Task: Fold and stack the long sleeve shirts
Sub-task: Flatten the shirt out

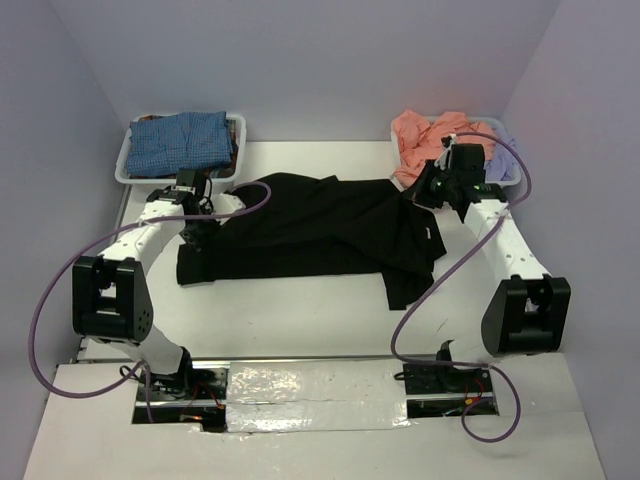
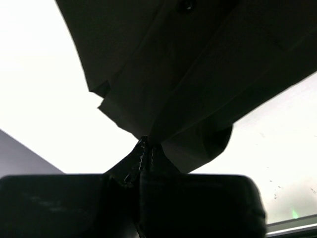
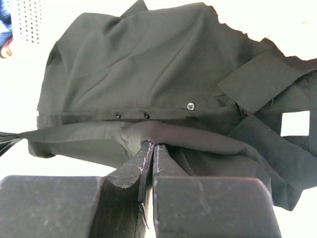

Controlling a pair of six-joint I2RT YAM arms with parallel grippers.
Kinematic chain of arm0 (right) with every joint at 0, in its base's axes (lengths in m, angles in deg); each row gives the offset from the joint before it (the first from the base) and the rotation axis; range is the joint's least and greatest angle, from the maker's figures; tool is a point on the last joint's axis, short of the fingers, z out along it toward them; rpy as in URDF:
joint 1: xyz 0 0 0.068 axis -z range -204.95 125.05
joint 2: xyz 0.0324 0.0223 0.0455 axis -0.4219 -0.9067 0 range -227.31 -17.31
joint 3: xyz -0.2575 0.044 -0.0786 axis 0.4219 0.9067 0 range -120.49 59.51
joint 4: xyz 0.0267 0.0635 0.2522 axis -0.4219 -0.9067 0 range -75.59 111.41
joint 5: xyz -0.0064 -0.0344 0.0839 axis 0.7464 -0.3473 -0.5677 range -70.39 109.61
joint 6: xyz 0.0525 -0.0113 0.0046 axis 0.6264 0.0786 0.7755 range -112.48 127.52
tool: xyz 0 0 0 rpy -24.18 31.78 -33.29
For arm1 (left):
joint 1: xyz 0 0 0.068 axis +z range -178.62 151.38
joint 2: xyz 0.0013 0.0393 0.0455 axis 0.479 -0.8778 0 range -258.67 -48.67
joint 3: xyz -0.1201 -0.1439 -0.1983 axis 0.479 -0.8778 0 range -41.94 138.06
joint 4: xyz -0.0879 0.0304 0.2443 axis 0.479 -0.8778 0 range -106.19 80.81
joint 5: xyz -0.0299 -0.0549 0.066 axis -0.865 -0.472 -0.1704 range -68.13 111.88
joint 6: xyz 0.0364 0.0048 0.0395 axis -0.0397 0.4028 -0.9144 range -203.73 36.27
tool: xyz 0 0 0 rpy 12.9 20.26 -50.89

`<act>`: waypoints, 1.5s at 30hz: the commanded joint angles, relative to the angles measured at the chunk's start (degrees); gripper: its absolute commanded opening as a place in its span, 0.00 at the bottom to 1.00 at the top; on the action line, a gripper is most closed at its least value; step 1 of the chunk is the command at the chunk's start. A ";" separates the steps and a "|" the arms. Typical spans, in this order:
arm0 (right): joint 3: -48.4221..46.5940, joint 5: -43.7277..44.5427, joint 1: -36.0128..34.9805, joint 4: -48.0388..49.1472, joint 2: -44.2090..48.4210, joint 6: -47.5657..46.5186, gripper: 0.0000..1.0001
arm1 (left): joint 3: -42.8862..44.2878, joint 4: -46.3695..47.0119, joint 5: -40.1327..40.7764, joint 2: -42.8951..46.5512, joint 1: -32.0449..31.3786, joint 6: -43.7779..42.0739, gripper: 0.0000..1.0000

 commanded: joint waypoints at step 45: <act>29.76 9.27 -3.95 1.08 2.12 5.88 0.58 | -11.38 5.10 -1.39 -8.09 6.03 4.91 0.31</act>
